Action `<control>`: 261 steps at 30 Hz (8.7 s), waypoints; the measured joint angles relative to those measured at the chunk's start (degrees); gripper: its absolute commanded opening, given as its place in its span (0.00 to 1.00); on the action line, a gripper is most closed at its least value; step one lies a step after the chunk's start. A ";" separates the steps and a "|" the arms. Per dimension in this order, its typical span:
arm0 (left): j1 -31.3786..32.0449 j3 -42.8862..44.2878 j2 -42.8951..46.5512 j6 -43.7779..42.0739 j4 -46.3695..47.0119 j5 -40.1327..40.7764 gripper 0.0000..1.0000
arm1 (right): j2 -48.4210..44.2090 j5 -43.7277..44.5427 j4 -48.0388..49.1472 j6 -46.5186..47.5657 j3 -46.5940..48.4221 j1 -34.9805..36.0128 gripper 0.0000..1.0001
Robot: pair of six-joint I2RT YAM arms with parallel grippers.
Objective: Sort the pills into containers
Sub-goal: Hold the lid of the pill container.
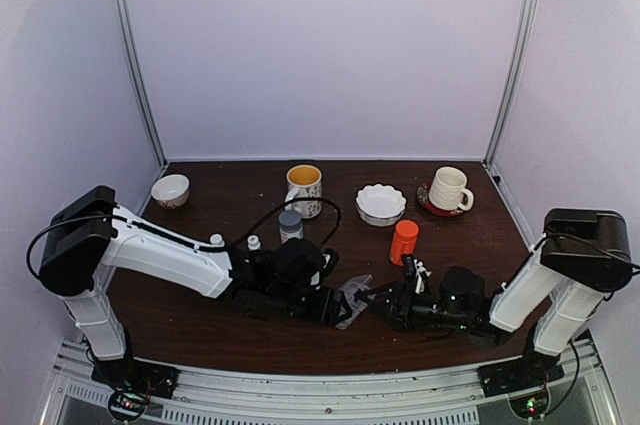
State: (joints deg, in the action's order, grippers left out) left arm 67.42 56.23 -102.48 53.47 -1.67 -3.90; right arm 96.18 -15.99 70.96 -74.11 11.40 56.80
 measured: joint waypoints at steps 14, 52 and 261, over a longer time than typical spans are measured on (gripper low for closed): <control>-0.20 -0.13 -0.42 0.28 1.75 -2.32 0.58 | -3.17 1.92 -4.09 0.39 -0.20 -0.37 0.00; -0.22 5.27 -2.62 -4.26 -6.21 0.39 0.88 | 3.39 2.32 -13.64 1.09 6.32 -0.96 0.00; -9.73 21.42 -13.27 -16.04 -20.74 5.07 0.00 | -3.89 4.24 -47.71 18.60 20.00 0.72 0.00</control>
State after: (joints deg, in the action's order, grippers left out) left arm 57.69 77.65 -115.74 37.43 -22.41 1.17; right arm 92.29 -11.75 23.24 -55.51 31.40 57.52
